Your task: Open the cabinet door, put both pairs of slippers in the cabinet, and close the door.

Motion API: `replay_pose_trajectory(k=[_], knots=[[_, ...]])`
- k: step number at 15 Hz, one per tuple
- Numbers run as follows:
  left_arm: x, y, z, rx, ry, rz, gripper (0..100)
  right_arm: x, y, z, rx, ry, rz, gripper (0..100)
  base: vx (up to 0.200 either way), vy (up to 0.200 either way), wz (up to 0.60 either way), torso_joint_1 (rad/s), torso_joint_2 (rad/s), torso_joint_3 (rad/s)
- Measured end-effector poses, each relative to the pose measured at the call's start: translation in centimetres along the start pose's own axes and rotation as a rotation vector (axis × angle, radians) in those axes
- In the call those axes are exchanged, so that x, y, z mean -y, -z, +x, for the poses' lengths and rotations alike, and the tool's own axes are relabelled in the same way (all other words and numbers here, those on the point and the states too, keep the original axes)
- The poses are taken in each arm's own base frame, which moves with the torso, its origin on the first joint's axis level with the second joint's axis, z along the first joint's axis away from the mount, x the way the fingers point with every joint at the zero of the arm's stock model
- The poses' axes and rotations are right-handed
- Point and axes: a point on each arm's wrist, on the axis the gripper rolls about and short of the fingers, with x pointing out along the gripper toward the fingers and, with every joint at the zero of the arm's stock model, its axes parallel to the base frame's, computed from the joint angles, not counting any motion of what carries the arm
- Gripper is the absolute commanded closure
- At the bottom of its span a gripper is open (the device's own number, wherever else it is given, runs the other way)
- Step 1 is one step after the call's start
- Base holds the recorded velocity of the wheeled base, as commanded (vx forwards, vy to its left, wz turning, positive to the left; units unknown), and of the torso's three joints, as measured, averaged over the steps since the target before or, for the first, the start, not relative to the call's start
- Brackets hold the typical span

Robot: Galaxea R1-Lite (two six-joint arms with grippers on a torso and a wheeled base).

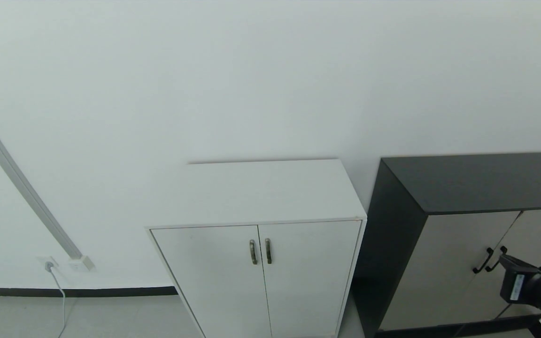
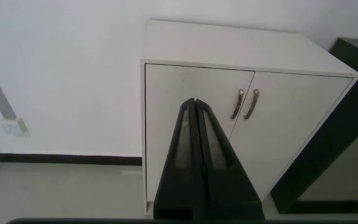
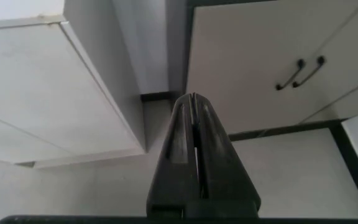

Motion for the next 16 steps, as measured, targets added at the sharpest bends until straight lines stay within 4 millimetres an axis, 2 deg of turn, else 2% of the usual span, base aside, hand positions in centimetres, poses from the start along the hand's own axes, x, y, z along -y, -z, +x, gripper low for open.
replay_pose_trajectory(k=[4, 9, 12, 16], knots=[[0.0, 0.0, 0.0, 0.0, 0.0, 0.0, 100, 1.8, 0.7, -4.1, -0.002, 0.002, -0.003, 100, 0.0, 0.0, 0.0, 0.0, 0.0, 0.0], [0.0, 0.0, 0.0, 0.0, 0.001, 0.0, 100, 3.1, 2.8, -8.9, -0.068, -0.118, -0.015, 100, 0.0, 0.0, 0.0, 0.0, 0.0, 0.0], [0.0, 0.0, 0.0, 0.0, 0.0, 0.0, 100, 3.6, 3.9, -11.0, -0.063, -0.206, -0.01, 100, 0.0, 0.0, 0.0, 0.0, 0.0, 0.0], [0.0, 0.0, 0.0, -0.001, 0.001, 0.0, 100, 4.0, 5.2, -12.7, -0.013, -0.285, -0.003, 100, 0.0, 0.0, 0.0, 0.0, 0.0, 0.0]])
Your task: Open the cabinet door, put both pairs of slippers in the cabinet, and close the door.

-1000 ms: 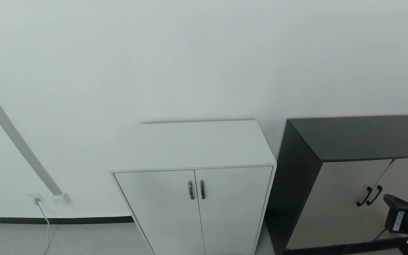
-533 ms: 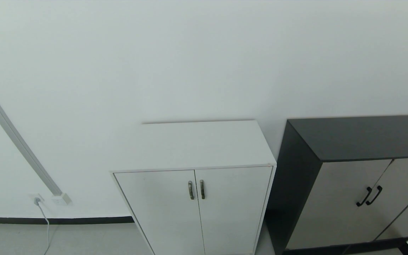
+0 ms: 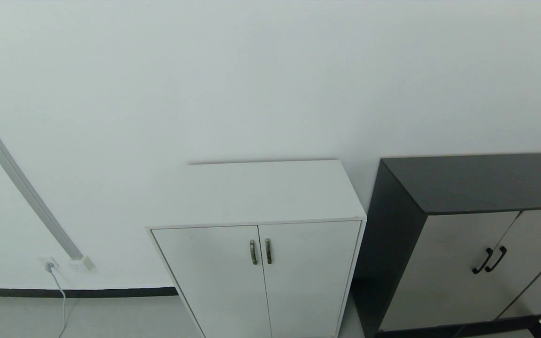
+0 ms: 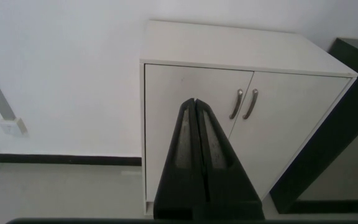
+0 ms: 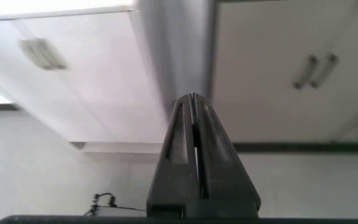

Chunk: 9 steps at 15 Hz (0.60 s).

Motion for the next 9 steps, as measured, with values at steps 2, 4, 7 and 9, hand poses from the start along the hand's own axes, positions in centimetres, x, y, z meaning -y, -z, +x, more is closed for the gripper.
replay_pose_trajectory(k=[2, 4, 7, 9], knots=[[0.0, 0.0, 0.0, 0.0, 0.0, 0.0, 100, 0.0, 0.8, -0.7, 0.007, -0.022, -0.001, 100, 0.0, 0.0, 0.0, 0.0, 0.0, 0.0], [0.0, 0.0, 0.0, 0.0, 0.0, 0.0, 100, 0.0, 1.5, -1.2, 0.002, -0.032, -0.005, 100, 0.0, 0.0, 0.0, 0.0, 0.0, 0.0], [0.0, 0.0, 0.0, 0.0, 0.0, -0.001, 100, 0.1, 2.2, -1.8, 0.028, -0.039, -0.015, 100, 0.0, 0.0, 0.0, 0.0, 0.0, 0.0], [0.0, 0.0, 0.0, 0.001, -0.001, -0.003, 100, 0.1, 2.4, -2.2, 0.071, -0.041, -0.023, 100, 0.0, 0.0, 0.0, 0.0, 0.0, 0.0]])
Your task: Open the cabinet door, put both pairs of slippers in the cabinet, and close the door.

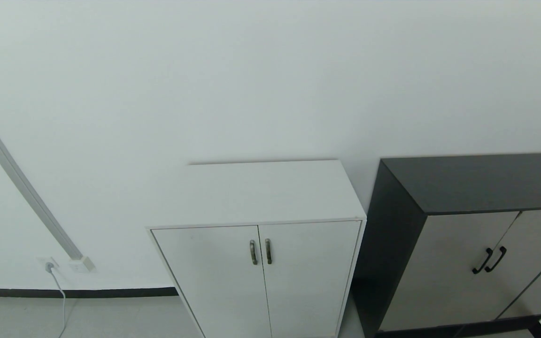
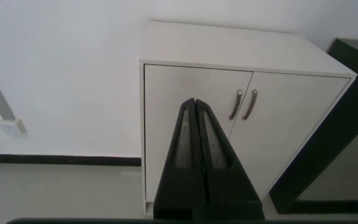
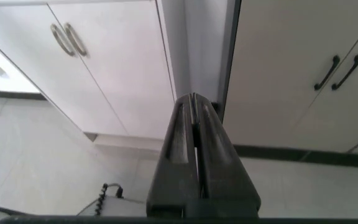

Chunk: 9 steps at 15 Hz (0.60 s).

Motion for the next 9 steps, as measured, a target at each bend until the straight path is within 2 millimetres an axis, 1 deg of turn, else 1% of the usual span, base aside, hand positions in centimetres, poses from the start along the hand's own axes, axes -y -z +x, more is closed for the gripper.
replay_pose_trajectory(k=[4, 6, 9], knots=[[0.0, 0.0, 0.0, 0.0, 0.0, 0.0, 100, -0.01, 0.53, -0.76, 0.076, 0.003, -0.082, 100, 0.0, 0.0, 0.0, 0.0, 0.0, 0.0], [0.0, 0.0, 0.0, 0.0, 0.0, 0.0, 100, -0.03, 0.55, -0.87, 0.09, 0.011, -0.089, 100, 0.0, 0.0, 0.0, 0.0, 0.0, 0.0], [0.0, 0.0, 0.0, 0.0, -0.001, 0.0, 100, -0.16, 0.59, -0.98, 0.106, 0.09, -0.08, 100, 0.0, 0.0, 0.0, 0.0, 0.0, 0.0]])
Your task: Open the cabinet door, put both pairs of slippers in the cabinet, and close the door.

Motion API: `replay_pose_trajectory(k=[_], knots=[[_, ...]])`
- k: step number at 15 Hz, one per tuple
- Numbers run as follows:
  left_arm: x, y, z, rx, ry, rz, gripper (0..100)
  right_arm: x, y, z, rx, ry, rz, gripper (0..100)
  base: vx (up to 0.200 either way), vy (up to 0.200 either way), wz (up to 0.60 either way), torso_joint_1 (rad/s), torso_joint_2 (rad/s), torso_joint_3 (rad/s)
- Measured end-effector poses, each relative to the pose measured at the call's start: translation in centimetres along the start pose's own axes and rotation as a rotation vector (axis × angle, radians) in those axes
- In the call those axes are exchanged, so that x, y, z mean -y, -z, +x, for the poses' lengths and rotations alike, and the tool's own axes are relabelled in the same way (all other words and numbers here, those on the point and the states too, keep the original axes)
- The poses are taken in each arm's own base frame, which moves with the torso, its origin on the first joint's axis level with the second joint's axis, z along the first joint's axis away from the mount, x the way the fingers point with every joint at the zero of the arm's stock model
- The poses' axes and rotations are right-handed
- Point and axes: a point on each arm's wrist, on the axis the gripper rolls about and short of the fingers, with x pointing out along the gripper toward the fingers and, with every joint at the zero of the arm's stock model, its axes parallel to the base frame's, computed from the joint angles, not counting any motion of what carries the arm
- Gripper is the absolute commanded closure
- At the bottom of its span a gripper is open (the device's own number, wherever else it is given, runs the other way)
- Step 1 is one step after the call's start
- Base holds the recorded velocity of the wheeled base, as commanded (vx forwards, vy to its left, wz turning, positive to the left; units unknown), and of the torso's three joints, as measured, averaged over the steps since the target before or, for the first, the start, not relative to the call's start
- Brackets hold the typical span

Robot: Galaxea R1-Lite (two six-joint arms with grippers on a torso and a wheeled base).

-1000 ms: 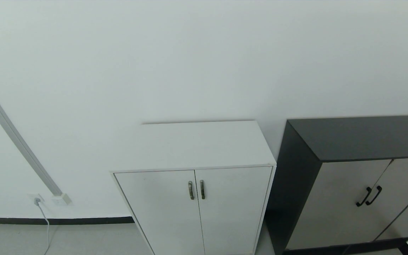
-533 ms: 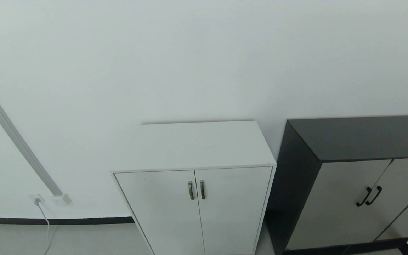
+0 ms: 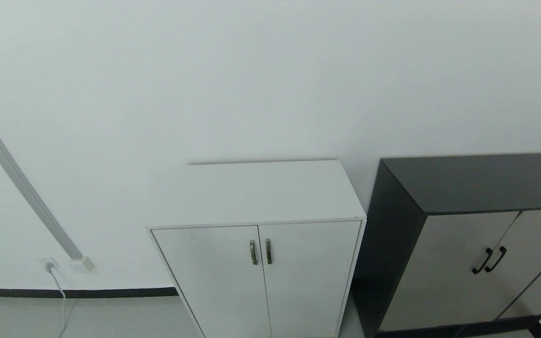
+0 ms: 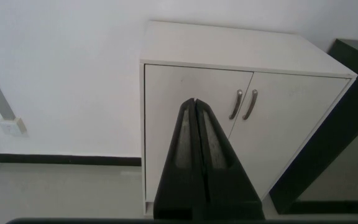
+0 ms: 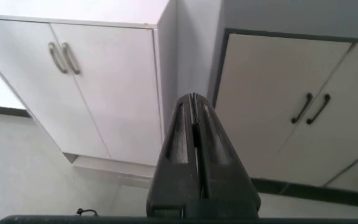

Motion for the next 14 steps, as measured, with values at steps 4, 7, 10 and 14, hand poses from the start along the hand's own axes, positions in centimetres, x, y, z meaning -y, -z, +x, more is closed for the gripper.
replay_pose_trajectory(k=[4, 7, 10, 14], knots=[[0.0, 0.0, 0.0, 0.0, 0.001, 0.0, 100, -0.07, 0.08, -0.18, 0.027, 0.036, 0.015, 100, 0.0, 0.0, 0.0, 0.0, 0.0, 0.0], [0.0, 0.0, 0.0, 0.0, 0.001, 0.0, 100, -0.12, 0.14, -0.43, 0.063, 0.079, 0.052, 100, 0.0, 0.0, 0.0, 0.0, 0.0, 0.0], [0.0, 0.0, 0.0, 0.0, 0.001, 0.0, 100, -0.1, 0.19, -0.62, 0.092, 0.116, 0.083, 100, 0.0, 0.0, 0.0, 0.0, 0.0, 0.0], [0.01, 0.0, 0.0, 0.0, 0.002, 0.003, 100, -0.11, 0.21, -0.68, 0.1, 0.118, 0.085, 100, 0.0, 0.0, 0.0, 0.0, 0.0, 0.0]])
